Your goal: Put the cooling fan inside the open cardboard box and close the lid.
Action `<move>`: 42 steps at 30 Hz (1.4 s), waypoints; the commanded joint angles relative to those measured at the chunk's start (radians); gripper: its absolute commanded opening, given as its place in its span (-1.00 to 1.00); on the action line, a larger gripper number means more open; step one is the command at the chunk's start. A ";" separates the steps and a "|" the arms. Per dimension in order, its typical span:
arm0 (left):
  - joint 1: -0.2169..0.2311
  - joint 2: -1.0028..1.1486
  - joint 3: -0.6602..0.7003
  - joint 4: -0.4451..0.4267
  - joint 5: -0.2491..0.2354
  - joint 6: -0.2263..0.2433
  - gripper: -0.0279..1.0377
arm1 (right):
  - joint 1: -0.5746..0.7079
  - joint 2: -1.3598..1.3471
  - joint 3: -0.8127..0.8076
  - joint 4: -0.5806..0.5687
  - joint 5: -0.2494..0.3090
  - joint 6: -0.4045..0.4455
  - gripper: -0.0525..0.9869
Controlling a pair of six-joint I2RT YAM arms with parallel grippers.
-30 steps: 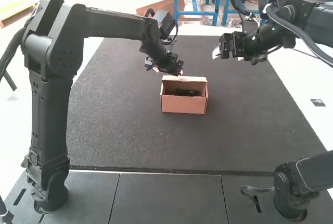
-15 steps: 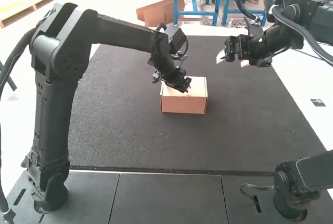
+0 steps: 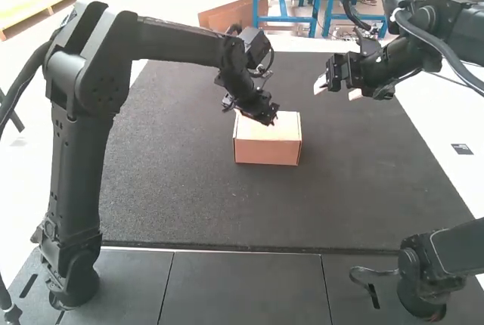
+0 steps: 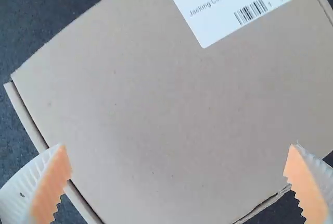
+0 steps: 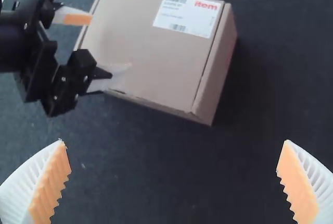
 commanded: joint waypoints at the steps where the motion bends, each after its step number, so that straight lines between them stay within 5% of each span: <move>1: 0.042 -0.132 0.122 -0.015 0.010 -0.008 0.87 | -0.003 -0.011 -0.002 0.043 0.013 -0.009 0.86; 7: 0.106 -0.221 0.151 -0.040 0.030 -0.019 0.87 | -0.005 -0.034 -0.010 0.161 0.051 -0.003 0.86; 14: 0.142 -0.357 0.010 0.009 0.039 -0.031 0.87 | -0.010 -0.115 -0.073 0.330 0.109 -0.029 0.86; 20: 0.166 -0.533 -0.239 0.183 0.044 -0.042 0.87 | -0.013 -0.227 -0.168 0.488 0.109 -0.035 0.86; 23: 0.172 -0.633 -0.372 0.310 0.039 -0.086 0.87 | -0.014 -0.266 -0.206 0.529 0.113 -0.035 0.86; 30: 0.201 -0.849 -0.674 0.517 0.029 -0.074 0.87 | -0.063 -0.379 -0.350 0.659 0.136 -0.018 0.86; 34: 0.209 -0.966 -0.840 0.621 -0.080 -0.066 0.86 | -0.115 -0.457 -0.439 0.712 0.131 -0.015 0.86; 37: 0.211 -1.053 -0.941 0.672 -0.105 -0.066 0.86 | -0.122 -0.503 -0.482 0.722 0.182 0.006 0.80; 39: 0.212 -1.113 -1.001 0.706 -0.108 -0.016 0.84 | -0.099 -0.514 -0.501 0.713 0.264 0.017 0.80; 42: 0.217 -1.224 -1.084 0.798 -0.114 0.067 0.84 | -0.076 -0.528 -0.533 0.716 0.283 0.060 0.80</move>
